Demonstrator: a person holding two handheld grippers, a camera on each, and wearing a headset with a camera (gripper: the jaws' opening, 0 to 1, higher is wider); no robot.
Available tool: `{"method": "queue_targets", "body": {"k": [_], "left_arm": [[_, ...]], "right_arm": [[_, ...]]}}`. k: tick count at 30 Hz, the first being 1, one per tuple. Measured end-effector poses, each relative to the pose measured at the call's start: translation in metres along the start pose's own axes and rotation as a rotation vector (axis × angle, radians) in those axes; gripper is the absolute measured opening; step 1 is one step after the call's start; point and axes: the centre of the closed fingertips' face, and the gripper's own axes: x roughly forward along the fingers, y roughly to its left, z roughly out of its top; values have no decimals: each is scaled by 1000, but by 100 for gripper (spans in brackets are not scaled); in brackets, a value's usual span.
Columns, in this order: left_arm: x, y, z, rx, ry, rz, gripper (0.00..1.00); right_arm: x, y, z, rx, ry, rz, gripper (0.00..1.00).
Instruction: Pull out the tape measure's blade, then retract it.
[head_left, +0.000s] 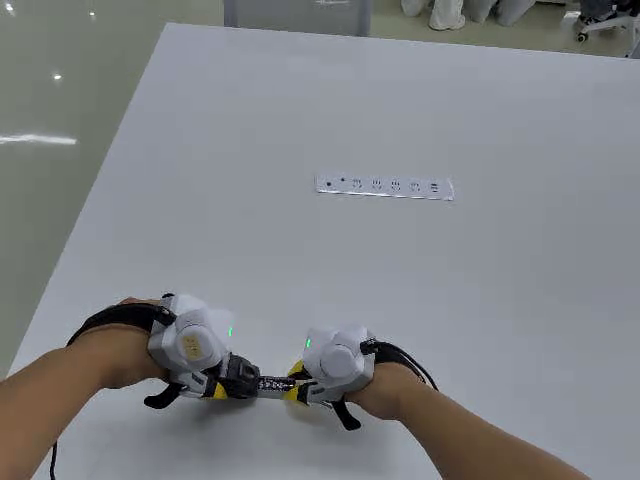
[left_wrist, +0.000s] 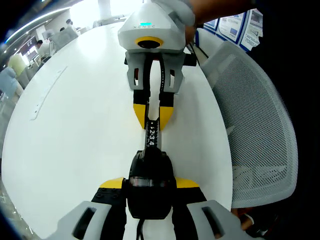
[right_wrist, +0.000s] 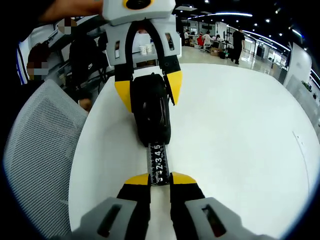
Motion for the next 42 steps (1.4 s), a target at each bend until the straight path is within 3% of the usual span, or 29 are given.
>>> {"method": "queue_targets", "body": {"k": [42], "left_arm": [[0, 0, 1, -2, 13, 4, 31]], "right_arm": [[-24, -6, -31, 29, 36, -17, 13]]}}
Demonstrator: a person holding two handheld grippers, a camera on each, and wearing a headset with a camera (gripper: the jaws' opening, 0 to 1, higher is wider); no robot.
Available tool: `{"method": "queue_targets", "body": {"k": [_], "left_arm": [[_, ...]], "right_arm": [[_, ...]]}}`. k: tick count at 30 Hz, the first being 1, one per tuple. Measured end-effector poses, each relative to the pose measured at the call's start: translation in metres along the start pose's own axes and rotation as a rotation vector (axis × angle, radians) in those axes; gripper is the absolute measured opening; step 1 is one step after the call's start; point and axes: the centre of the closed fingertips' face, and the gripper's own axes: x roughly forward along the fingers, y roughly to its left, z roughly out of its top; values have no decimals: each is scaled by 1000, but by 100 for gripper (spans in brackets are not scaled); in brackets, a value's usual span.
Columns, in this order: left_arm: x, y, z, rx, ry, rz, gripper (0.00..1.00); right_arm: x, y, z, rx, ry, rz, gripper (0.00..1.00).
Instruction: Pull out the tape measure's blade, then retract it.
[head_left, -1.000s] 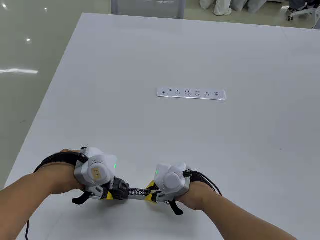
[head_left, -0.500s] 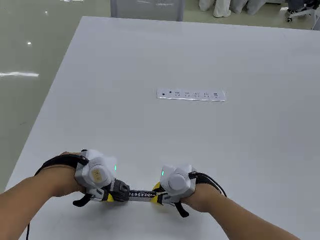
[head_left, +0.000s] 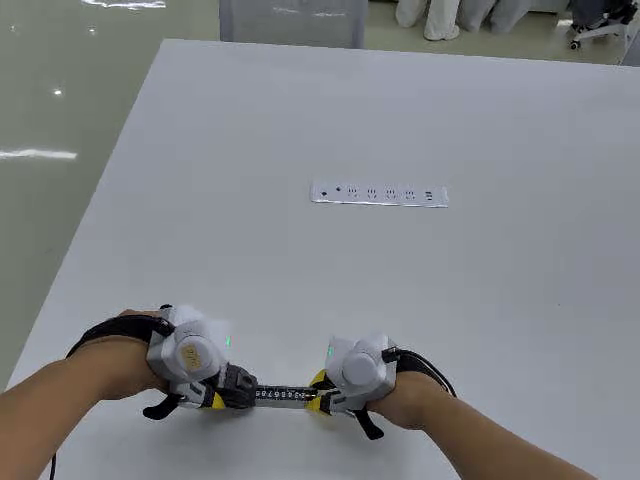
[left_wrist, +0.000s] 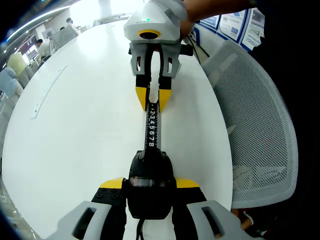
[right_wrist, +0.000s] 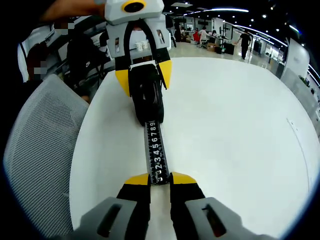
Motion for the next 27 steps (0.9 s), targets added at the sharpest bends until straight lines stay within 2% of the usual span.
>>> {"method": "queue_targets", "body": {"k": [15, 27], "left_arm": [[-1, 0, 0, -5, -3, 3, 31], [0, 0, -1, -3, 0, 3, 31]], "right_arm": [[-8, -1, -4, 23, 5, -5, 13], [-15, -3, -14, 37, 20, -10, 13]]}}
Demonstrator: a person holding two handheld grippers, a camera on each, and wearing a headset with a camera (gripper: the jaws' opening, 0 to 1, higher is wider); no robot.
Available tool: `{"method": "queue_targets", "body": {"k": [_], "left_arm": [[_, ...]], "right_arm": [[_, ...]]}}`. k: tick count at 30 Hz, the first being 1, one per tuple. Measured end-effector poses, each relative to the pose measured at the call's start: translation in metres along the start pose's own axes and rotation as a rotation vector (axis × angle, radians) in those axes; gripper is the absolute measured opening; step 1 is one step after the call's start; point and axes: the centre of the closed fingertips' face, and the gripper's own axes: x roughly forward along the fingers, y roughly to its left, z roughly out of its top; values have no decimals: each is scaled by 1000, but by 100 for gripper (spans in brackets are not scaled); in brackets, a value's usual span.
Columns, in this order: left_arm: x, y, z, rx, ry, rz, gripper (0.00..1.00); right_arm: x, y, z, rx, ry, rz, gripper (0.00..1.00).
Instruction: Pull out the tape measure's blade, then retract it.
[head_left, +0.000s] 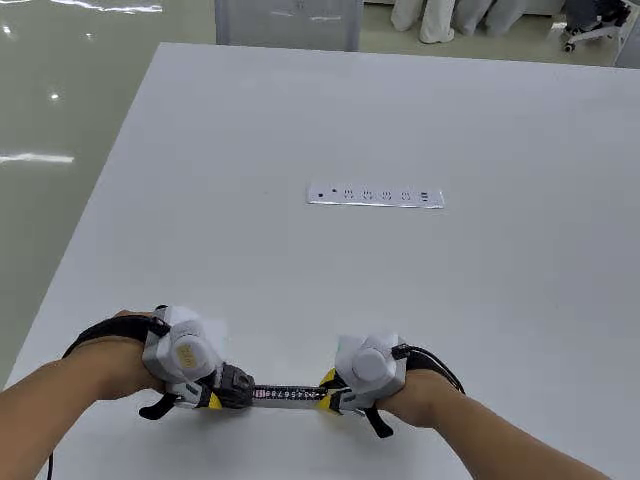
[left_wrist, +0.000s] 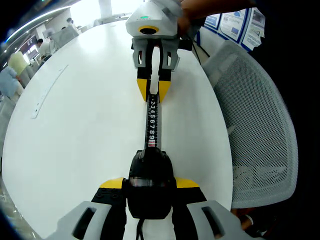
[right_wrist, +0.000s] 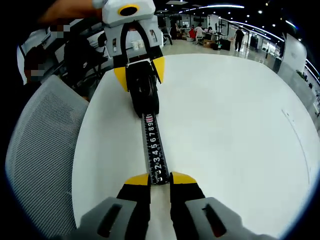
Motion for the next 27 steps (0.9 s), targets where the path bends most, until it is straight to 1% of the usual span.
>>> {"method": "queue_targets", "body": {"k": [4, 17, 27], "left_arm": [[0, 0, 0, 0, 1, 0, 31], [0, 0, 0, -5, 0, 0, 31], [0, 0, 0, -5, 0, 1, 31]], "right_arm": [[-1, -1, -5, -2, 7, -2, 13], [-9, -4, -12, -3, 12, -9, 13], [-10, -4, -13, 0, 12, -9, 13]]}}
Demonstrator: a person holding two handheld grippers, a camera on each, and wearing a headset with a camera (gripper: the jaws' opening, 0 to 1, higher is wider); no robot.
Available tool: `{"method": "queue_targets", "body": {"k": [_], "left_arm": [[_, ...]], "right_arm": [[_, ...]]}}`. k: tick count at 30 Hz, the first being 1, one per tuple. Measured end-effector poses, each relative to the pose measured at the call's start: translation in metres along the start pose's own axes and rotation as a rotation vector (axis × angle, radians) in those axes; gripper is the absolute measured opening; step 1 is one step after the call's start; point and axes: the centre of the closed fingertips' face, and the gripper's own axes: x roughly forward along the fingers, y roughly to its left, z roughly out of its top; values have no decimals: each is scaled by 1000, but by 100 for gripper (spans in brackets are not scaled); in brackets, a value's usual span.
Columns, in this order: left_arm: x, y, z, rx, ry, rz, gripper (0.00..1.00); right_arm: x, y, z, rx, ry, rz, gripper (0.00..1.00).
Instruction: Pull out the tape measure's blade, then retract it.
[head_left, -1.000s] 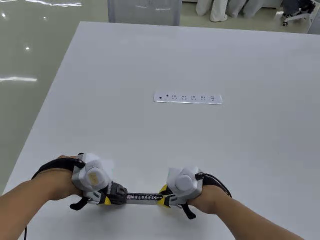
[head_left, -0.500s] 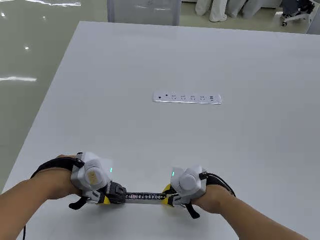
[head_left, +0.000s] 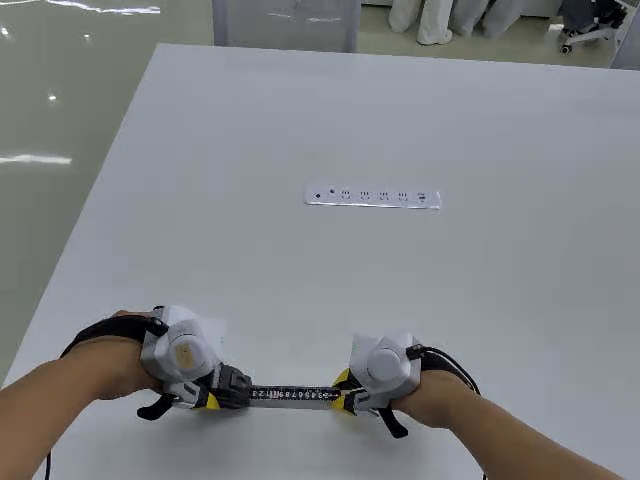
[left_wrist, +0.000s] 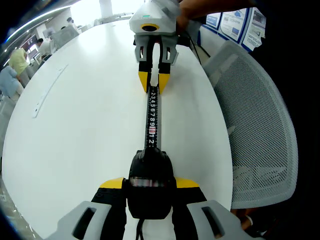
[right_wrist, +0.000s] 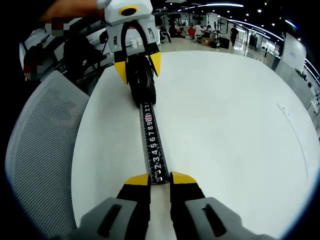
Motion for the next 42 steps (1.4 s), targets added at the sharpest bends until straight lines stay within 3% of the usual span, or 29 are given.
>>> {"method": "queue_targets", "body": {"k": [14, 17, 42], "left_arm": [[0, 0, 0, 1, 2, 0, 31], [0, -1, 1, 3, 4, 3, 31], [1, 0, 0, 7, 7, 3, 31]], "right_arm": [[-2, -1, -4, 3, 3, -2, 13], [-16, -6, -22, 13, 21, -14, 13], [-32, -10, -43, 30, 36, -28, 12]]}}
